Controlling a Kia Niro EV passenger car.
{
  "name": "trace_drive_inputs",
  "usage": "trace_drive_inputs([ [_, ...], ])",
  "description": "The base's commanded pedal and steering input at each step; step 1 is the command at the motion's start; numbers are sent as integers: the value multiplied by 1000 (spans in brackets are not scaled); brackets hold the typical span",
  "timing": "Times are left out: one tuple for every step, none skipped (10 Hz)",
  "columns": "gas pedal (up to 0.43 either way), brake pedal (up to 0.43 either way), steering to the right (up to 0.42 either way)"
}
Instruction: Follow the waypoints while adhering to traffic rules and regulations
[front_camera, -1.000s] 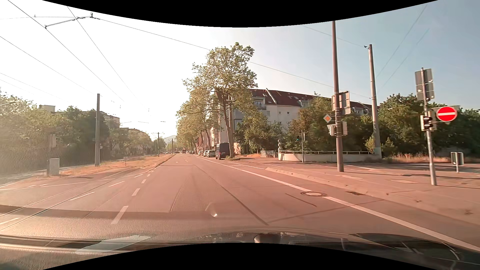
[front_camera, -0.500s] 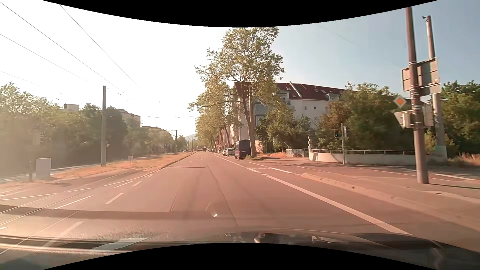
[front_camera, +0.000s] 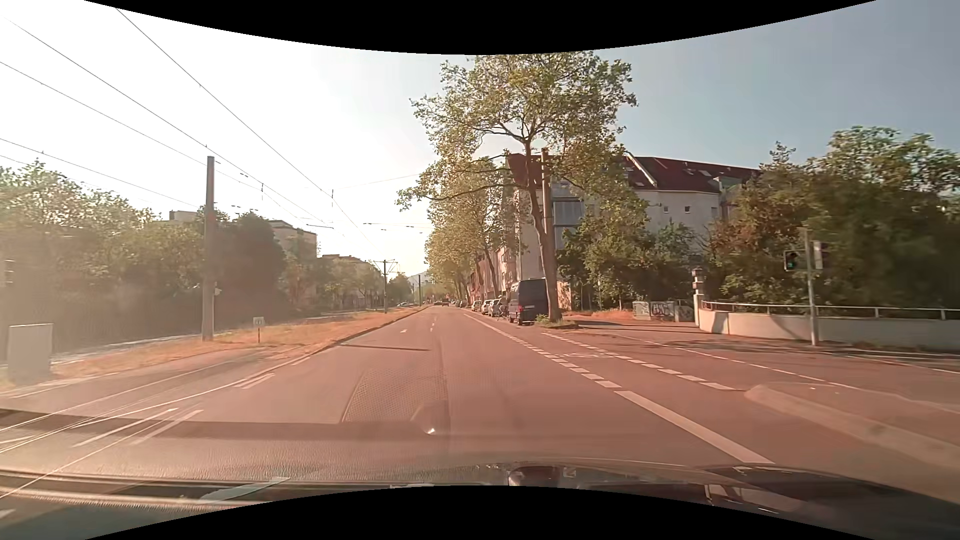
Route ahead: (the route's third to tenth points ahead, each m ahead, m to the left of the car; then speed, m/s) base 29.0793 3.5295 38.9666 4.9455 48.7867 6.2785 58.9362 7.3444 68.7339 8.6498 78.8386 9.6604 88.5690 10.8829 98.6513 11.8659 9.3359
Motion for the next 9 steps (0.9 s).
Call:
trace_drive_inputs([
  [177,0,-57],
  [177,0,-44],
  [177,0,-36],
  [177,0,-34],
  [177,0,-32],
  [177,0,-31],
  [177,0,-31],
  [177,0,-28],
  [177,0,-24],
])
